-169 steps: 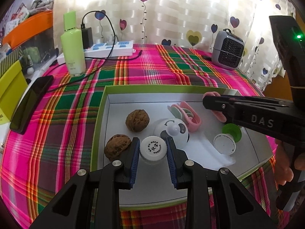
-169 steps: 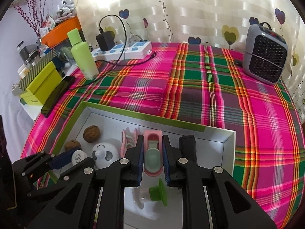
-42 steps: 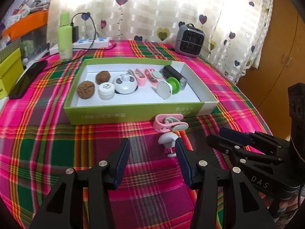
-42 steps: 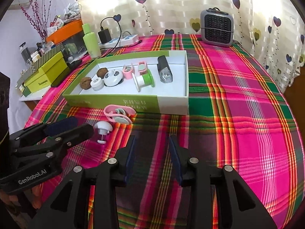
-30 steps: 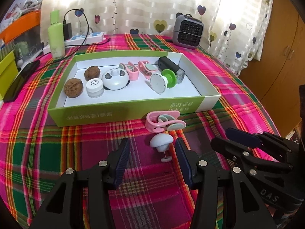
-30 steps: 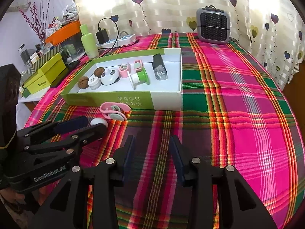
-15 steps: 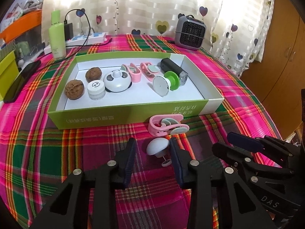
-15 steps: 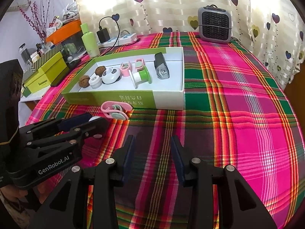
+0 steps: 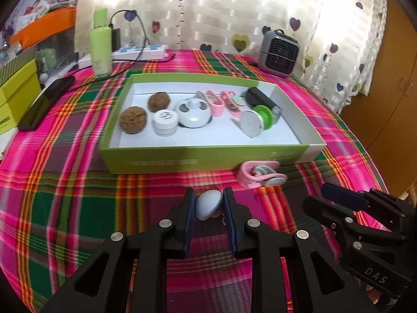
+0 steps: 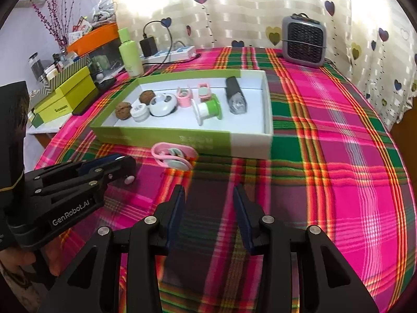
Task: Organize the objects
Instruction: 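Close the left gripper on the white mushroom-shaped knob while the right gripper approaches a pink clip, then close the right gripper on the pink clip while the left gripper holds the mushroom knob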
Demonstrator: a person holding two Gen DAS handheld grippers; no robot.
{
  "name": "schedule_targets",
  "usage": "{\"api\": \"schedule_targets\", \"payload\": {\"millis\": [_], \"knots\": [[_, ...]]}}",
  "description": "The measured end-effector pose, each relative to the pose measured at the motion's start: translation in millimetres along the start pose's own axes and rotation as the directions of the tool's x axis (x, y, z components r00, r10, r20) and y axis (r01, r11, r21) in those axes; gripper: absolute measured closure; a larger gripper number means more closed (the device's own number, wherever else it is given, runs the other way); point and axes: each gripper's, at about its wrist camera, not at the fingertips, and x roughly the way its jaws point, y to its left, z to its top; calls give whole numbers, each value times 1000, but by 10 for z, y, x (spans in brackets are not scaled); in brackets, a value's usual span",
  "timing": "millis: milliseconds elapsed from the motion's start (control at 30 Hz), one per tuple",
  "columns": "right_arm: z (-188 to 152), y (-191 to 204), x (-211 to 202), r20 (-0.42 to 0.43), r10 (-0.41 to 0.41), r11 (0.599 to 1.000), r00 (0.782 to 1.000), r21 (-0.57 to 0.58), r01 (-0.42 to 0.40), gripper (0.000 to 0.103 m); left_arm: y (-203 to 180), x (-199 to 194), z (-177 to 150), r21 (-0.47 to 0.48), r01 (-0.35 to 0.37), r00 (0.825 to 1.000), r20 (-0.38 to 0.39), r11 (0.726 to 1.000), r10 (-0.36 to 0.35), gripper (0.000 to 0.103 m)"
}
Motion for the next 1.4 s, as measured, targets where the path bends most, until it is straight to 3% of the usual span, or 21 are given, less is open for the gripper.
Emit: {"api": "schedule_targets", "payload": {"millis": [533,767,1000,1167,1267,1400], "knots": [[260,179,213,-6,135,989,991,-63,-135,64,286,-23,0,-52,17,1000,-7,999,-17,83],[227,253,239,-38,155,984,987,-80,-158,64,365,-22,4,-74,39,999,-4,997,-39,83],[122,467,196,-87,233,962,969,-129,-242,64,411,-21,7,-88,62,998,-1,994,-62,83],[123,477,91,-51,226,963,973,-140,-231,64,424,-23,3,-91,67,998,-1,994,-68,83],[168,420,63,-10,166,979,986,-117,-166,64,438,-21,2,-94,72,997,0,993,-73,83],[194,401,195,-28,86,990,996,-107,-89,64,443,-20,1,-97,75,997,0,993,-75,83]]}}
